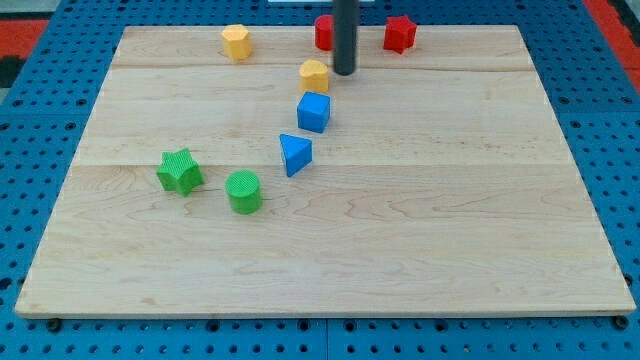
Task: Move the red circle right to the yellow hexagon
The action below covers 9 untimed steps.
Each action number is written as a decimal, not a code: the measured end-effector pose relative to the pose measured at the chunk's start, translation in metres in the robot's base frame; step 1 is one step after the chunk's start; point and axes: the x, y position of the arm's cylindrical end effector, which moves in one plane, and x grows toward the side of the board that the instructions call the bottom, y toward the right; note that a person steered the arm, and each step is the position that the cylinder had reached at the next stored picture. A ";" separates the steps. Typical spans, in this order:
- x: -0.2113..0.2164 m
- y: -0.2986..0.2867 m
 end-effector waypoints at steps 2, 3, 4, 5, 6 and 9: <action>0.024 0.043; 0.015 0.044; 0.000 0.026; 0.001 0.038; 0.000 0.009; -0.073 -0.020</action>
